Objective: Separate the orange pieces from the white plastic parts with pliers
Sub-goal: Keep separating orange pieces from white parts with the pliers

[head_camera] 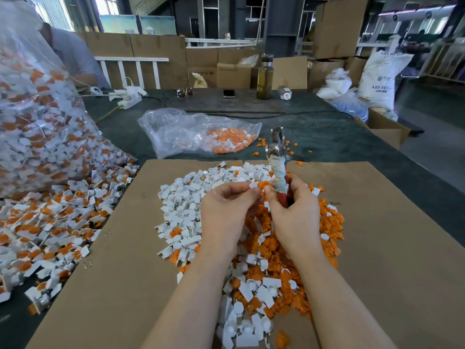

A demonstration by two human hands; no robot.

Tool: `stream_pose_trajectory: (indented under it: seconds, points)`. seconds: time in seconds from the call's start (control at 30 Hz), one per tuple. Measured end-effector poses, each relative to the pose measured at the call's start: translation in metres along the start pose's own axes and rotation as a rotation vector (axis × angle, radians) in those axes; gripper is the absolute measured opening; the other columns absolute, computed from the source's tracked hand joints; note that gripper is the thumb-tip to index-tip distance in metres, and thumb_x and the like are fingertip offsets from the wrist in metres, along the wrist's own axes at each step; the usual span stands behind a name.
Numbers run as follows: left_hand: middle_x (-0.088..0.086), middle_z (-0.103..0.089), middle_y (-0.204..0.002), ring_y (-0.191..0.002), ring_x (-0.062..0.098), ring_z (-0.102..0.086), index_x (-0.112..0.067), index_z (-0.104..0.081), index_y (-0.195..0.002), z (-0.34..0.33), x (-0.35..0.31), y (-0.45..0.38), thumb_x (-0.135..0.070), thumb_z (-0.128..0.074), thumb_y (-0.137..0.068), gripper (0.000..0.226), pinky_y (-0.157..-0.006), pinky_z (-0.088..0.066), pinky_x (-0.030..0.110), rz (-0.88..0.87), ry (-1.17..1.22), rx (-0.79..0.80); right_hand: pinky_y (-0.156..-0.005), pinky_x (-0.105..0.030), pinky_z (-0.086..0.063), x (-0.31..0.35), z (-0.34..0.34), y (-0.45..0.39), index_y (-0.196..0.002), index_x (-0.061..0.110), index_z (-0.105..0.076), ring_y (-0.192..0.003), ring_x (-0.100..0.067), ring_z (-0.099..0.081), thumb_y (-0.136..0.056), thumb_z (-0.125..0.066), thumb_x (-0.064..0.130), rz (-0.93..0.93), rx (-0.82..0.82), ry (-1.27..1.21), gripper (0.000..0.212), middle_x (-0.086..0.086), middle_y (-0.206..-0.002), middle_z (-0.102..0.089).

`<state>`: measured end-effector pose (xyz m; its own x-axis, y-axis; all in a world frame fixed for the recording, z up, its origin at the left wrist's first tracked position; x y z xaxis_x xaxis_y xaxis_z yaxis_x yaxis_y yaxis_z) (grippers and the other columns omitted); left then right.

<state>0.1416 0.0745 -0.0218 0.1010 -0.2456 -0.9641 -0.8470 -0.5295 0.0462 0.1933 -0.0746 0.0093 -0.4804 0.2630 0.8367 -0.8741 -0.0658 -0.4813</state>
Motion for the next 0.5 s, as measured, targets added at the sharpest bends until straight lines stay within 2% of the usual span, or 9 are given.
stream_pose_trajectory:
  seconds: [0.1,0.23,0.4,0.5]
  points:
    - [0.007,-0.076,-0.075,-0.068,0.014,-0.074,-0.005,-0.074,-0.089,-0.001,-0.003,0.002,-0.003,-0.076,-0.083,0.007,-0.061,-0.057,0.018,-0.025,0.013,0.0,-0.061,-0.011,-0.047,-0.001,0.0,0.001,-0.095,0.019,-0.063,-0.076,-0.001,-0.061,-0.091,-0.066,0.022,-0.009,-0.01,-0.01,0.005,0.01,-0.08,-0.065]
    - [0.006,-0.076,-0.074,-0.07,0.016,-0.075,-0.009,-0.075,-0.084,-0.002,-0.006,0.003,-0.002,-0.077,-0.081,0.008,-0.065,-0.06,0.022,-0.063,0.008,-0.012,-0.06,-0.01,-0.046,0.001,0.001,0.003,-0.095,0.023,-0.06,-0.074,0.001,-0.061,-0.091,-0.066,0.022,0.001,-0.033,-0.033,0.006,0.013,-0.078,-0.064]
    - [0.006,-0.076,-0.076,-0.073,0.022,-0.075,-0.019,-0.076,-0.078,-0.002,-0.009,0.003,-0.006,-0.081,-0.079,0.014,-0.069,-0.061,0.027,-0.111,-0.017,-0.023,-0.06,-0.01,-0.047,0.007,0.004,0.005,-0.094,0.034,-0.054,-0.075,0.004,-0.061,-0.09,-0.067,0.019,0.036,-0.059,-0.03,0.02,0.016,-0.079,-0.062]
    - [0.003,-0.076,-0.076,-0.074,0.02,-0.075,-0.023,-0.076,-0.075,-0.001,-0.011,0.003,-0.007,-0.082,-0.078,0.017,-0.072,-0.062,0.029,-0.134,-0.046,-0.03,-0.06,-0.015,-0.05,0.008,0.005,0.005,-0.093,0.035,-0.053,-0.075,-0.001,-0.061,-0.089,-0.068,0.016,0.043,-0.068,-0.014,0.025,0.017,-0.077,-0.061]
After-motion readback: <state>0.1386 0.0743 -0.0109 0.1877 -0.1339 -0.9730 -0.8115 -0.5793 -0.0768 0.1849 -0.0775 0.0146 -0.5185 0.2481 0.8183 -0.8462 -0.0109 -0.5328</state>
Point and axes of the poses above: each hand's wrist, its own y-axis away from the middle knuckle, its own z-axis out of the back of the hand, x = y × z, the point moved 10 cm from there along -y, towards the middle knuckle
